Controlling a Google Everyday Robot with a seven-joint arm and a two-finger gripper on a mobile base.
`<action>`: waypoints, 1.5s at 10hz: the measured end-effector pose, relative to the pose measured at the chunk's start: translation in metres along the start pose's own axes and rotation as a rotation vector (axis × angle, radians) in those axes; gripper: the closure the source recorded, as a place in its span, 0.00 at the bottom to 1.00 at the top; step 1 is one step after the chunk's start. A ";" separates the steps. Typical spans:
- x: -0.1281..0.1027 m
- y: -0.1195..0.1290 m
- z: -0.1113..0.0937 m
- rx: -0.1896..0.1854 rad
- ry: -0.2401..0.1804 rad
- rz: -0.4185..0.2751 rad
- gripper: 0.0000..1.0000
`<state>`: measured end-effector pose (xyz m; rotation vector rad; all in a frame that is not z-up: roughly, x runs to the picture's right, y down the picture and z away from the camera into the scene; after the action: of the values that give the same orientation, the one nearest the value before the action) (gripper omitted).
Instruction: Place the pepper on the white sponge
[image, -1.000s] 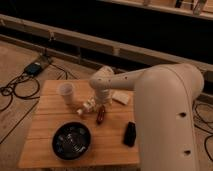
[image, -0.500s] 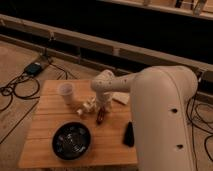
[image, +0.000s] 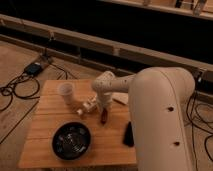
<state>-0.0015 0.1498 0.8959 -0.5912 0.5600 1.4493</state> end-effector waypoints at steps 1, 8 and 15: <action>0.000 -0.001 -0.002 0.000 0.006 0.002 0.95; -0.044 -0.050 -0.061 0.059 -0.027 0.057 1.00; -0.129 -0.116 -0.078 -0.008 -0.070 0.101 1.00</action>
<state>0.1082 -0.0015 0.9288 -0.5226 0.5359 1.5620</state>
